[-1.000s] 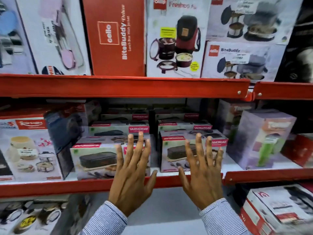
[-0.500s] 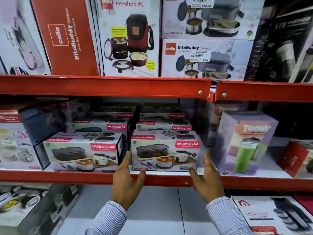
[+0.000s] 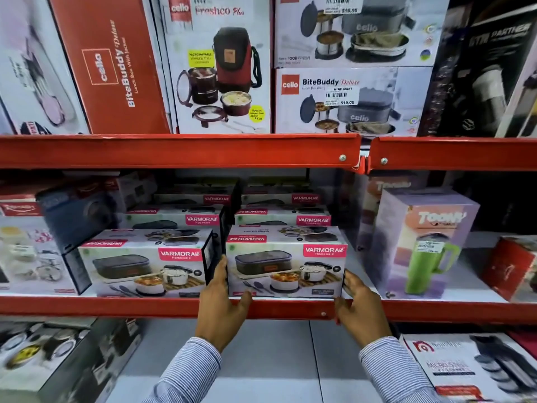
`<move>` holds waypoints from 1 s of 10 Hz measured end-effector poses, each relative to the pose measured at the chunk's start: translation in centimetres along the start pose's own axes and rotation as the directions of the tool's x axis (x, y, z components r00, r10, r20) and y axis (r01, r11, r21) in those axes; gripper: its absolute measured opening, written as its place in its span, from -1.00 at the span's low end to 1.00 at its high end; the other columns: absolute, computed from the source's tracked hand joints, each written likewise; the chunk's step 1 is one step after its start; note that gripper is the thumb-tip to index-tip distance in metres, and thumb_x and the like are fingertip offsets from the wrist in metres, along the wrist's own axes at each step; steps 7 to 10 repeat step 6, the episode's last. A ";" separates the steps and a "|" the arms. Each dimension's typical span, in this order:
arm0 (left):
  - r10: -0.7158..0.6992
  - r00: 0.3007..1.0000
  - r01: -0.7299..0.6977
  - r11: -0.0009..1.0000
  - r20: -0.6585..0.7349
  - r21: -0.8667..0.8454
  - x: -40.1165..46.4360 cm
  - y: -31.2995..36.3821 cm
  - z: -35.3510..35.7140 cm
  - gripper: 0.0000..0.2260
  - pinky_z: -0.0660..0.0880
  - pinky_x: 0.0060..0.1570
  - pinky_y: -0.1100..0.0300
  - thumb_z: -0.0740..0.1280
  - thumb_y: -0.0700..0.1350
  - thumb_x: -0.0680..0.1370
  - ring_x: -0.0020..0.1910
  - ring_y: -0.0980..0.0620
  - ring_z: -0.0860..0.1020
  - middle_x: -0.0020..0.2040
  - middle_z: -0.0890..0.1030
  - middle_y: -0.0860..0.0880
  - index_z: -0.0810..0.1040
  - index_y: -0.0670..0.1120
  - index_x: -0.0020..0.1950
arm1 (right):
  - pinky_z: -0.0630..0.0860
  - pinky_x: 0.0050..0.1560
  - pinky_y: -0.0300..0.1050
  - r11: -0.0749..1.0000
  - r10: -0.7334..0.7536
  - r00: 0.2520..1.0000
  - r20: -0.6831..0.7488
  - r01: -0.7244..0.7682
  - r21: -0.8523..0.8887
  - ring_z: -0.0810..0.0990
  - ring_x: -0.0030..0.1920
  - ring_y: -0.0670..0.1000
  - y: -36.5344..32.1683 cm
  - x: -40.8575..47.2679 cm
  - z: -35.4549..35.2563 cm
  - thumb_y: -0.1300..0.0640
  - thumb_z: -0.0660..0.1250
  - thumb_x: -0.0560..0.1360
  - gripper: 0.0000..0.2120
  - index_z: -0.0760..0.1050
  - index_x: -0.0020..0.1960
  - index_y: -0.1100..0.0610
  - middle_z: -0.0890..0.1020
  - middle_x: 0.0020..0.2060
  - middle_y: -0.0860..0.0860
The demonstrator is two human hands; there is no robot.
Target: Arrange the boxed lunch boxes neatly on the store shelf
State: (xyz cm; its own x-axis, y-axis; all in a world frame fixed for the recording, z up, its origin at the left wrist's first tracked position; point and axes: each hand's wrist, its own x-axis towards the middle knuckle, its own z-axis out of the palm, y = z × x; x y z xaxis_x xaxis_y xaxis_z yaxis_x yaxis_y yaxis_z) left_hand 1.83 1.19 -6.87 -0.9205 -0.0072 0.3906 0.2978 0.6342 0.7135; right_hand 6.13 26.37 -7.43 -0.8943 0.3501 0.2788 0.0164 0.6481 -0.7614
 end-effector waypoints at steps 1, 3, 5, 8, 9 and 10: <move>0.008 1.000 -0.007 1.000 -0.008 0.004 -0.2 0.0 -0.1 -0.26 0.47 0.12 0.23 0.43 -0.12 0.46 0.02 0.06 0.57 0.34 0.57 -0.08 0.14 -0.11 0.56 | 0.57 0.21 -0.04 1.000 -0.001 1.000 -0.021 0.002 0.012 0.64 0.18 0.03 -0.3 -0.4 0.0 0.15 0.32 0.51 -0.60 0.44 0.34 0.08 0.66 0.19 0.03; 0.013 1.000 -0.014 1.000 -0.028 -0.013 -0.6 -0.2 -0.1 -0.28 0.47 0.00 0.27 0.44 -0.09 0.45 -0.10 0.11 0.53 0.23 0.63 -0.07 0.18 -0.09 0.54 | 0.58 0.19 -0.04 1.000 -0.001 1.000 -0.031 0.000 -0.004 0.65 0.15 0.01 -0.4 -0.8 0.0 0.14 0.31 0.51 -0.61 0.44 0.34 0.08 0.66 0.18 0.02; 0.057 0.997 -0.056 0.998 -0.049 0.013 -1.1 -0.2 -0.6 -0.27 0.45 0.03 0.26 0.44 -0.08 0.45 -0.10 0.16 0.49 0.19 0.66 -0.06 0.19 -0.10 0.54 | 0.50 0.25 -0.10 0.999 0.019 0.999 -0.033 -0.020 -0.038 0.62 0.19 0.07 -0.9 -1.4 -0.1 0.14 0.35 0.49 -0.53 0.39 0.38 0.14 0.63 0.23 0.09; 0.096 0.993 -0.097 0.995 -0.069 -0.001 -1.4 0.6 -1.1 -0.25 0.51 0.23 0.13 0.44 -0.06 0.46 0.11 0.06 0.59 0.32 0.59 -0.06 0.13 -0.07 0.56 | 0.47 0.20 -0.13 0.996 -0.003 0.993 -0.121 -0.009 -0.094 0.62 0.17 0.14 -1.9 -2.1 -0.6 0.13 0.38 0.46 -0.38 0.27 0.46 0.17 0.59 0.28 0.15; 0.096 0.993 -0.097 0.995 -0.069 -0.001 -1.4 0.6 -1.1 -0.25 0.51 0.23 0.13 0.44 -0.06 0.46 0.11 0.06 0.59 0.32 0.59 -0.06 0.13 -0.07 0.56 | 0.47 0.20 -0.13 0.996 -0.003 0.993 -0.121 -0.009 -0.094 0.62 0.17 0.14 -1.9 -2.1 -0.6 0.13 0.38 0.46 -0.38 0.27 0.46 0.17 0.59 0.28 0.15; 0.096 0.993 -0.097 0.995 -0.069 -0.001 -1.4 0.6 -1.1 -0.25 0.51 0.23 0.13 0.44 -0.06 0.46 0.11 0.06 0.59 0.32 0.59 -0.06 0.13 -0.07 0.56 | 0.47 0.20 -0.13 0.996 -0.003 0.993 -0.121 -0.009 -0.094 0.62 0.17 0.14 -1.9 -2.1 -0.6 0.13 0.38 0.46 -0.38 0.27 0.46 0.17 0.59 0.28 0.15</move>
